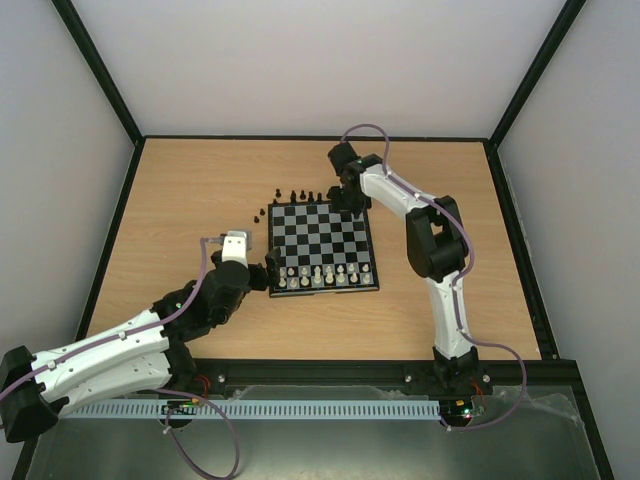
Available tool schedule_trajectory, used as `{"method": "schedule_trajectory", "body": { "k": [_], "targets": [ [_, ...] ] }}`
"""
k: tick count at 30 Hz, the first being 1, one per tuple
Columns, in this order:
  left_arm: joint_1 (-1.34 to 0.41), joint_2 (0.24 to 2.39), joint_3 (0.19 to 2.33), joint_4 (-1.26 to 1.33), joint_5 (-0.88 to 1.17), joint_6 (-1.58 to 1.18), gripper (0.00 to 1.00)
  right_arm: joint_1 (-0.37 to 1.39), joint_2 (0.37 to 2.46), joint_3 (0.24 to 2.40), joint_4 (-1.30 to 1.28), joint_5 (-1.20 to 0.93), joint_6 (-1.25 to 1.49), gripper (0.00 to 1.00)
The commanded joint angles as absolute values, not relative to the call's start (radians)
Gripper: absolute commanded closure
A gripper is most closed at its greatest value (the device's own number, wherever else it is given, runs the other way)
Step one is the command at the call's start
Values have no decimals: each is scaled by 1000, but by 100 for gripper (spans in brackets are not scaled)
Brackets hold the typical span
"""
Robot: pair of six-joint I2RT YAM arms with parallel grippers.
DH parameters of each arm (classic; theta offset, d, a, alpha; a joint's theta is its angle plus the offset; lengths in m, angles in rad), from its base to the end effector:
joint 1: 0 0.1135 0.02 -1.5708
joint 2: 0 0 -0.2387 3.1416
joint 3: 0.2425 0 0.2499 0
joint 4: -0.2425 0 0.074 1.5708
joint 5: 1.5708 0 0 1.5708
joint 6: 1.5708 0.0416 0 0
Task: Set up the chess pieces on the board
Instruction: Place the chess piece on the chessboard.
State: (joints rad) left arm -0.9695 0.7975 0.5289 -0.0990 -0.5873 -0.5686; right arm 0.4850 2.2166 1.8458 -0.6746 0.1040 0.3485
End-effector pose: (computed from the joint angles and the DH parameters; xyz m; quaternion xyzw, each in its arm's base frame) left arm 0.1347 -0.1556 0.2388 -0.0034 0.8060 -0.2053 0.5552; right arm 0.4173 0.2150 0.1723 -0.0523 0.9631 0.0591 0.2575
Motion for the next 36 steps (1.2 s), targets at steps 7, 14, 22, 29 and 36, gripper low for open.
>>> {"method": "schedule_trajectory", "body": {
  "k": [7, 14, 22, 29, 36],
  "targets": [
    [-962, 783, 515, -111, -601, -571, 1, 491, 2262, 1882, -721, 133, 354, 92],
    [-962, 783, 515, -110, -600, -570, 1, 491, 2263, 1878, -724, 138, 354, 87],
    [-962, 783, 515, -111, -602, -571, 1, 491, 2235, 1865, -721, 131, 354, 83],
    [-962, 786, 515, -109, -600, -571, 1, 491, 2203, 1841, -707, 109, 347, 78],
    [-962, 779, 513, -110, -601, -570, 1, 492, 2173, 1828, -704, 88, 345, 74]
  ]
}}
